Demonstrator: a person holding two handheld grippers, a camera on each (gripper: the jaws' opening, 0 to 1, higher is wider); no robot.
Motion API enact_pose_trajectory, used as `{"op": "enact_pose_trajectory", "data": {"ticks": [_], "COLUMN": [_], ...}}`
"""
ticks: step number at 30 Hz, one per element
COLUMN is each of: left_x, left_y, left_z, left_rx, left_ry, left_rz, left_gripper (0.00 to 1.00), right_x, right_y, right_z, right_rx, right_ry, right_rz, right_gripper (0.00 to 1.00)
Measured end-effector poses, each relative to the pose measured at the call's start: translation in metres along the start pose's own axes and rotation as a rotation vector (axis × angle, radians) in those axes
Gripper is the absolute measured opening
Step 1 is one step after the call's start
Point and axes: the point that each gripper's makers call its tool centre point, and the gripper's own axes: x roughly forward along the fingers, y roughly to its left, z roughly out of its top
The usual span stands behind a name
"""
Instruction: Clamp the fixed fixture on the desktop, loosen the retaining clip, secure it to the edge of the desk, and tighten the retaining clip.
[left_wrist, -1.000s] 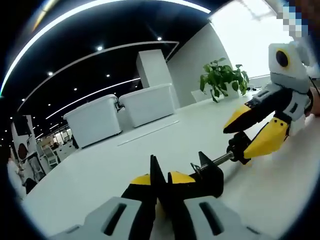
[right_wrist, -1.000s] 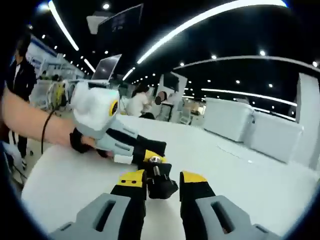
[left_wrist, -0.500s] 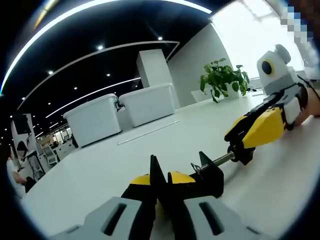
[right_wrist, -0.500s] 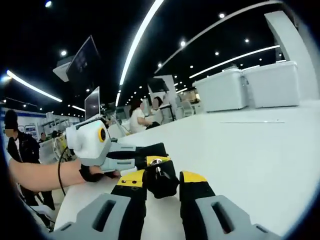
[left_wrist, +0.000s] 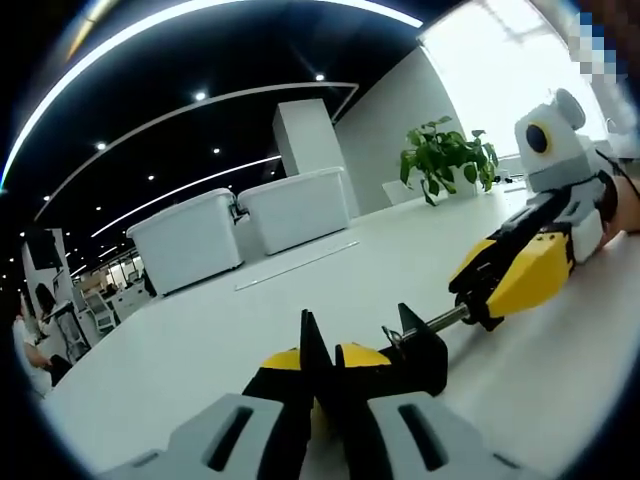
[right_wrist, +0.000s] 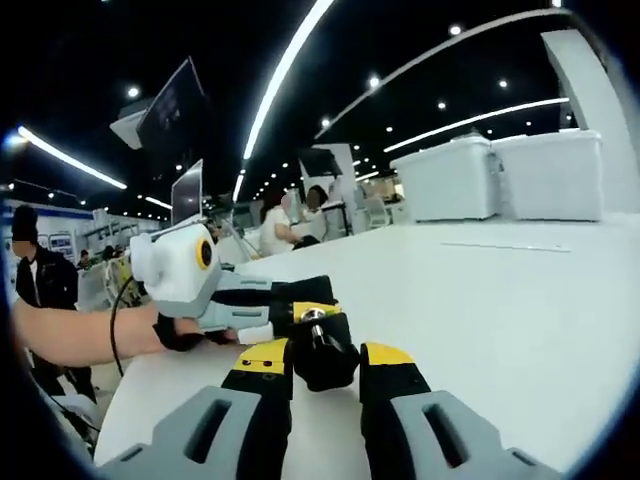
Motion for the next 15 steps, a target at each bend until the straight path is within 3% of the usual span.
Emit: {"op": "enact_pose_trajectory", "data": {"ticks": [5, 7, 9, 15], "left_x": [-0.0003, -0.0005, -0.0003, -0.0020], "left_y": [0.0017, 0.0005, 0.0004, -0.0021], "left_z": [-0.0002, 0.0000, -0.0003, 0.0011], "left_rx": [0.000, -0.001, -0.002, 0.000], "left_ry": [0.000, 0.000, 0.001, 0.001], "left_rz": [0.003, 0.000, 0.001, 0.001], "left_gripper": [0.09, 0.09, 0.09, 0.09], "right_x": [0.0004, 0.0003, 0.0008, 0.0025], "right_y": [0.0006, -0.0051, -0.0047, -0.0076], "right_z": [-0.0010, 0.0000, -0.0012, -0.0007], "right_rx": [-0.060, -0.124, -0.093, -0.142], "right_ry": [0.010, 0.013, 0.005, 0.031], "right_rz": [-0.025, -0.047, -0.040, -0.060], "right_gripper": [0.25, 0.25, 0.25, 0.25]}}
